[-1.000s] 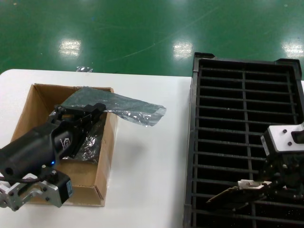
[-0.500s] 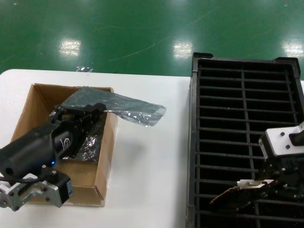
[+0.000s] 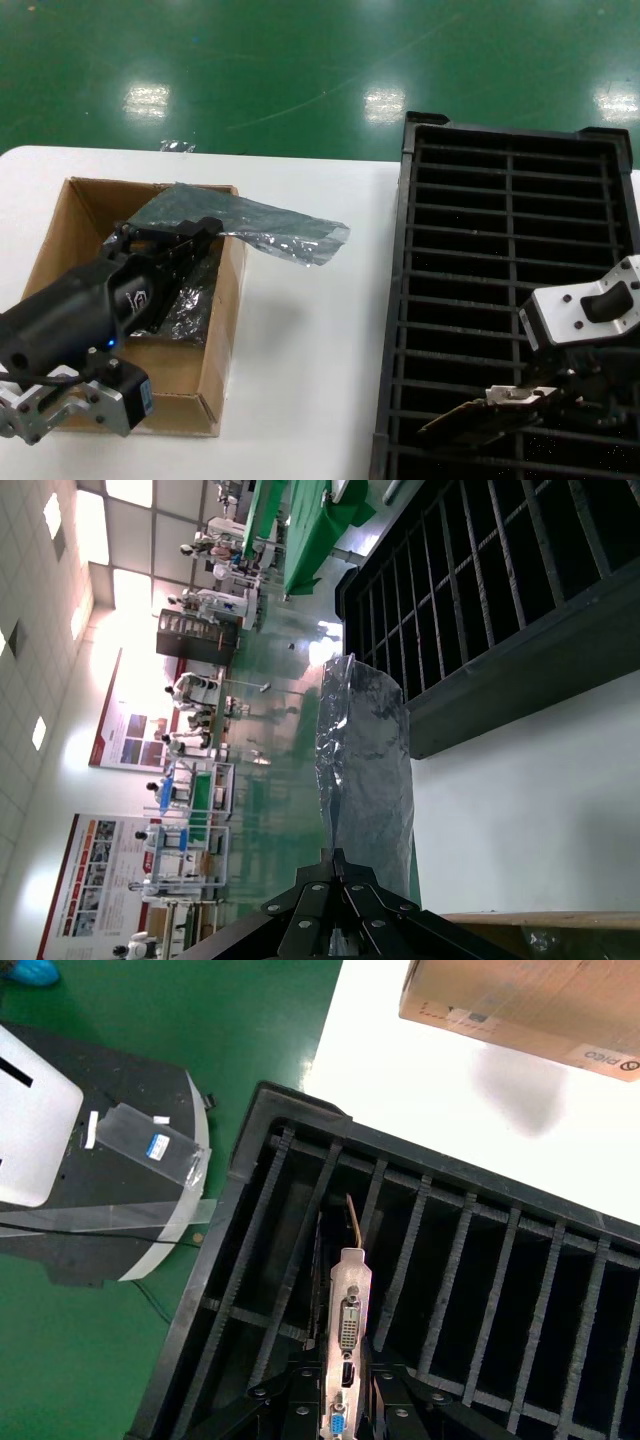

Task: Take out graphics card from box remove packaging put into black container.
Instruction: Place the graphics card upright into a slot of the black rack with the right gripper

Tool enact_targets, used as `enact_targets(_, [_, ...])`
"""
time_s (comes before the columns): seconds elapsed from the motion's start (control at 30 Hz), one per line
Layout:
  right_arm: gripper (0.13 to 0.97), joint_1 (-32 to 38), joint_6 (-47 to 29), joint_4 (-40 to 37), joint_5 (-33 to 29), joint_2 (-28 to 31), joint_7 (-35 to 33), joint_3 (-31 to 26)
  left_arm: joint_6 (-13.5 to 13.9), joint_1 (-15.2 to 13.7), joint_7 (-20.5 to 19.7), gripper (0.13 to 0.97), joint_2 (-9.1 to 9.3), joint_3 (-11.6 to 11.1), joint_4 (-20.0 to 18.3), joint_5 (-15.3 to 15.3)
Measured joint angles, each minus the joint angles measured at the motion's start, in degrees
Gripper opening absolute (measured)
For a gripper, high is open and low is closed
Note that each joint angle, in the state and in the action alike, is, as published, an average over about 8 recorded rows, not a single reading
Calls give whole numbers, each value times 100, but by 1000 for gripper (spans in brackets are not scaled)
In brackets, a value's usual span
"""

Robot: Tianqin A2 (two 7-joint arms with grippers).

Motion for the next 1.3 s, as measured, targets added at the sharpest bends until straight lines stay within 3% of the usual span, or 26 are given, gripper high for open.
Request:
enact_targets(0.57, [216, 61, 0, 39, -26, -10, 33, 79, 0, 0, 0, 138, 0, 0, 0, 0])
enact_targets(1.3, [188, 54, 0, 301, 206, 190, 269, 55, 0, 0, 0, 138, 0, 0, 0, 0])
